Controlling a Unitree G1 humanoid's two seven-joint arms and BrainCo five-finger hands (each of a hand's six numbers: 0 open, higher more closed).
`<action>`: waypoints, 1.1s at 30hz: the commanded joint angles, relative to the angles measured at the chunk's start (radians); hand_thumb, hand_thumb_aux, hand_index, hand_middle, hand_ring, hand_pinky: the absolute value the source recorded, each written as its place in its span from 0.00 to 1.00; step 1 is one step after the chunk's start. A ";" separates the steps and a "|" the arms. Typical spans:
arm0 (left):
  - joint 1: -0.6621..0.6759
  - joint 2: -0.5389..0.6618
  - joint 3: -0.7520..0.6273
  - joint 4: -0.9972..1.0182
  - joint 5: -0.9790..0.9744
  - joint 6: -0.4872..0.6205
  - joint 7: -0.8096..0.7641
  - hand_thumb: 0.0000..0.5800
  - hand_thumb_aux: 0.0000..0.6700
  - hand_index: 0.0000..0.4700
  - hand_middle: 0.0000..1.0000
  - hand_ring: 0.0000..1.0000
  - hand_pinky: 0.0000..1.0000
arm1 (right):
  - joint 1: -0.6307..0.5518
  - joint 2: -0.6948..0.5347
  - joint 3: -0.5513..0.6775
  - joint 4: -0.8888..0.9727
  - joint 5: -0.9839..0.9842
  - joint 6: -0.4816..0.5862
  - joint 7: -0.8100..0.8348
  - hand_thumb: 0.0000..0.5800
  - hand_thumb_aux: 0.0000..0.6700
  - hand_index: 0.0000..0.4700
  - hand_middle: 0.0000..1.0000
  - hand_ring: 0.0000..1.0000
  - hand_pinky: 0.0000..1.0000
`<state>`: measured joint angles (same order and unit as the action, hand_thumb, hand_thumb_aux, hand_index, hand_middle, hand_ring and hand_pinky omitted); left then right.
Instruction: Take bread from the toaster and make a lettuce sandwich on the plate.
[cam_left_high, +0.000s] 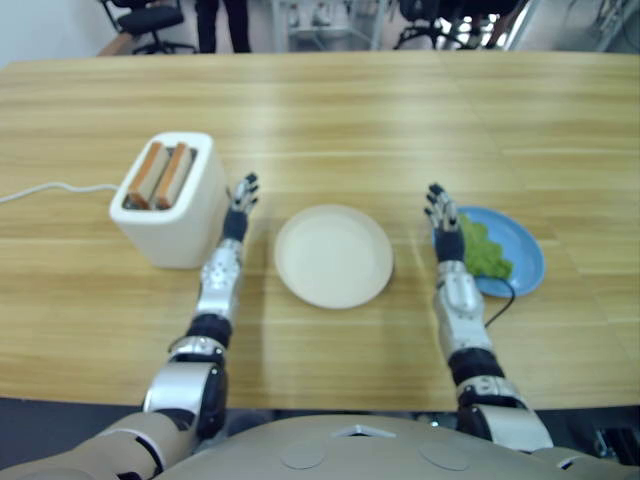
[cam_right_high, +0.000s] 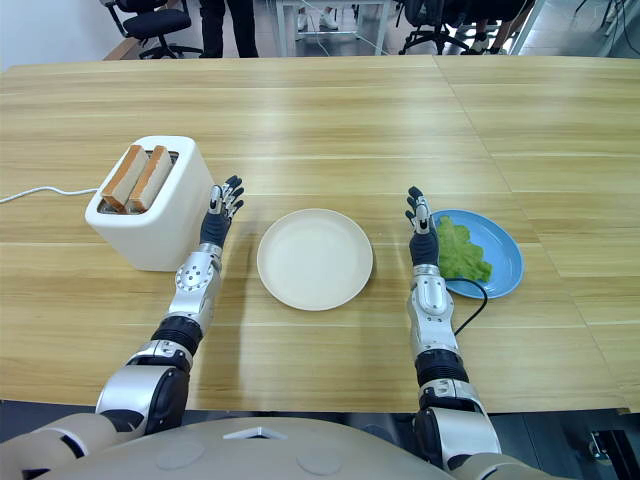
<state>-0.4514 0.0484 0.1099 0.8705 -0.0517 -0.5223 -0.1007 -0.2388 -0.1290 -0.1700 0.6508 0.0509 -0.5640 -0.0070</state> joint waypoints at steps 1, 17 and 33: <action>0.006 0.002 -0.003 0.010 0.004 0.010 0.001 0.00 0.00 0.00 0.00 0.00 0.00 | 0.007 0.000 -0.003 -0.004 0.001 0.007 -0.001 0.00 0.00 0.00 0.00 0.00 0.00; 0.206 0.119 -0.063 -1.197 -0.038 0.392 -0.088 0.00 0.00 0.00 0.00 0.00 0.00 | 0.015 -0.003 0.001 -0.018 0.001 0.020 0.009 0.00 0.00 0.00 0.00 0.00 0.00; 0.326 0.817 0.087 -0.863 0.678 0.784 0.055 0.00 0.00 0.00 0.00 0.00 0.00 | 0.001 -0.004 0.014 -0.023 -0.003 0.043 0.010 0.00 0.00 0.00 0.00 0.00 0.00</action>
<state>-0.1183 0.8629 0.2458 -0.0466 0.5797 0.2403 -0.0441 -0.2372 -0.1264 -0.1546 0.6219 0.0490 -0.5358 -0.0015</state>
